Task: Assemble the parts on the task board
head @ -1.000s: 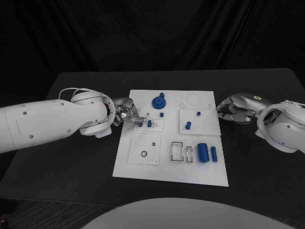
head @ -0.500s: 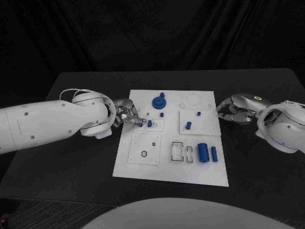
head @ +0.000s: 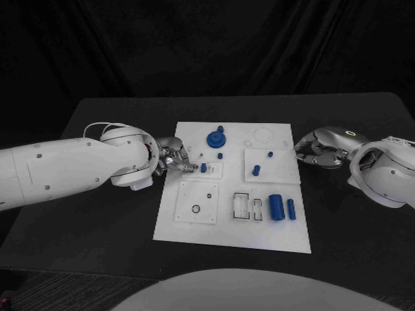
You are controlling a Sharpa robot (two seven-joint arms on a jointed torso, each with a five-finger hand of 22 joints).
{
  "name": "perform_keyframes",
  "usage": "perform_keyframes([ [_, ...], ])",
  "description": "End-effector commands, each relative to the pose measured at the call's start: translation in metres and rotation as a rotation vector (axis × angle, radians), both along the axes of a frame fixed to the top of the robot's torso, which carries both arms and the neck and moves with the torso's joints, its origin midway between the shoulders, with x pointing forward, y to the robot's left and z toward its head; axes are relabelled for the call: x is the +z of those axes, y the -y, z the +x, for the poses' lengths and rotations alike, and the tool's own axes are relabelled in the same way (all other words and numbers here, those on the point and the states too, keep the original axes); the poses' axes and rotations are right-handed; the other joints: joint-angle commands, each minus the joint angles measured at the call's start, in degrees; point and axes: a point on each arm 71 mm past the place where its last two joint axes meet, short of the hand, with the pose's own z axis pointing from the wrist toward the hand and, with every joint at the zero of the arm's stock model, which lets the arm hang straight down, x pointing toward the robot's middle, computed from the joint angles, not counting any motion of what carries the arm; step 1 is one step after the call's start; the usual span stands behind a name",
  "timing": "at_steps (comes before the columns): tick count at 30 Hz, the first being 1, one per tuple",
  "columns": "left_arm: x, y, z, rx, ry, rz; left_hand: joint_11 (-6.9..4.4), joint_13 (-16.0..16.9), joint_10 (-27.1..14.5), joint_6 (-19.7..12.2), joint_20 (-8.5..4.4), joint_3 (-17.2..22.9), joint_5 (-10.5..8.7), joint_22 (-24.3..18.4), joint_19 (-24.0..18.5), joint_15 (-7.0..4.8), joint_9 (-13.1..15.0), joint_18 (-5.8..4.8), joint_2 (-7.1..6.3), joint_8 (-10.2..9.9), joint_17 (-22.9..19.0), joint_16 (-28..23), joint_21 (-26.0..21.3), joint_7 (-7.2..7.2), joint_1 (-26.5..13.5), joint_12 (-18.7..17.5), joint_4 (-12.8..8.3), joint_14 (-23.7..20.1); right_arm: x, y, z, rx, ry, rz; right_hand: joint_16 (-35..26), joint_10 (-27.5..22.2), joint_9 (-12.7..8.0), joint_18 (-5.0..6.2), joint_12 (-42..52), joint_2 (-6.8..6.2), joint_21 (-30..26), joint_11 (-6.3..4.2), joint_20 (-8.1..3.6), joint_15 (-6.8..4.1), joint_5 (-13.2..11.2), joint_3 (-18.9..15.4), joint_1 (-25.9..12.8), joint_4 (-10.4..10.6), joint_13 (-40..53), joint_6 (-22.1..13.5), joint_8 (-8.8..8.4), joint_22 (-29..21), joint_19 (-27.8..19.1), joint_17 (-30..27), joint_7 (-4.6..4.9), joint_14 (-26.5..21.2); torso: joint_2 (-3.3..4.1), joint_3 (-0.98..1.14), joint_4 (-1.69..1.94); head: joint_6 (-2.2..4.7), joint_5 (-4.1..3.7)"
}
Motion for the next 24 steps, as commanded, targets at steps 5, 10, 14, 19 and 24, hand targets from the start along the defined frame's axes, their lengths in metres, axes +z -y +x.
perform_keyframes([
  [5, -0.0056, 0.002, -0.003, -0.011, -0.035, 0.012, -0.23, 13.87, 4.25, -0.31, -0.16, 0.71, 1.06, 9.09, -0.13, -0.22, 0.0, 0.57, -0.01, 0.08, 15.1, 0.15, -0.28, 0.0, 0.91, 0.02, 0.01, 5.95, -0.001, 0.0005, -0.0007, -0.01, -0.001, -0.003, -0.18, -0.03, -0.07, 0.73, -0.15, 0.05, -0.32, -0.39, 0.03, -0.19, 0.22, 0.29, 0.64, -0.05, -5.87, -0.1, -0.2, 6.36, -0.44, 0.0, -0.04, -0.19, 0.06, -0.01, -0.02, -0.01, 0.02],
  [10, -0.0061, 0.0027, -0.0024, -0.008, -0.029, 0.006, -0.32, 13.88, 4.26, -0.27, -0.19, 1.51, 1.47, 9.1, -0.12, -0.27, 0.06, 0.57, 0.13, 0.13, 15.1, 0.15, -0.27, -0.12, 1.49, 0.04, -0.2, 5.95, -0.0009, 0.0006, -0.0007, -0.01, 0.0, -0.002, -0.18, -0.03, -0.07, 0.73, -0.15, 0.05, -0.32, -0.39, 0.03, -0.19, 0.22, 0.29, 0.64, -0.05, -5.87, -0.1, -0.2, 6.36, -0.44, 0.0, -0.04, -0.19, -0.01, 0.0, 0.0, -0.01, -0.06],
  [14, -0.0058, 0.0038, -0.0018, -0.01, -0.019, -0.005, -0.41, 13.86, 4.23, -0.18, -0.26, 2.77, 2.2, 9.1, -0.13, -0.36, 0.16, 0.58, 0.33, 0.23, 15.1, 0.15, -0.28, -0.21, 1.99, 0.01, -0.22, 5.95, -0.0008, 0.0009, -0.0007, -0.011, 0.001, -0.002, -0.18, -0.03, -0.07, 0.73, -0.15, 0.05, -0.32, -0.39, 0.03, -0.19, 0.22, 0.29, 0.64, -0.05, -5.87, -0.1, -0.2, 6.36, -0.44, 0.0, -0.04, -0.19, -0.04, 0.0, 0.0, -0.01, -0.12],
  [19, -0.0057, 0.0051, -0.0014, -0.015, -0.015, -0.012, -0.48, 13.85, 4.2, -0.29, -0.36, 5.08, 4.07, 9.1, -0.13, -0.44, 0.2, 0.58, 0.03, 0.16, 15.1, 0.15, -0.27, -0.25, 2.6, -0.02, -0.33, 5.95, -0.0008, 0.001, -0.0006, -0.011, 0.002, -0.001, -0.18, -0.03, -0.07, 0.73, -0.15, 0.05, -0.32, -0.39, 0.03, -0.19, 0.22, 0.29, 0.64, -0.05, -5.87, -0.1, -0.2, 6.36, -0.44, 0.0, -0.04, -0.19, -0.05, -0.03, -0.02, -0.01, -0.04],
  [24, -0.0062, 0.0054, -0.0015, -0.02, -0.018, -0.012, -0.44, 13.75, 4.04, -0.31, -0.43, 12.08, 4.03, 9.07, -0.24, -0.44, -1.59, 0.58, -2.31, -1.62, 15.1, 0.15, -0.35, -0.1, 4.07, -0.15, -2.64, 5.95, -0.0007, 0.0007, -0.0004, -0.011, 0.004, 0.0, -0.18, -0.03, -0.07, 0.73, -0.15, 0.05, -0.32, -0.39, 0.03, -0.19, 0.22, 0.29, 0.64, -0.05, -5.87, -0.1, -0.2, 6.36, -0.44, 0.0, -0.04, -0.19, -0.04, -0.04, -0.03, -0.01, -0.06],
])
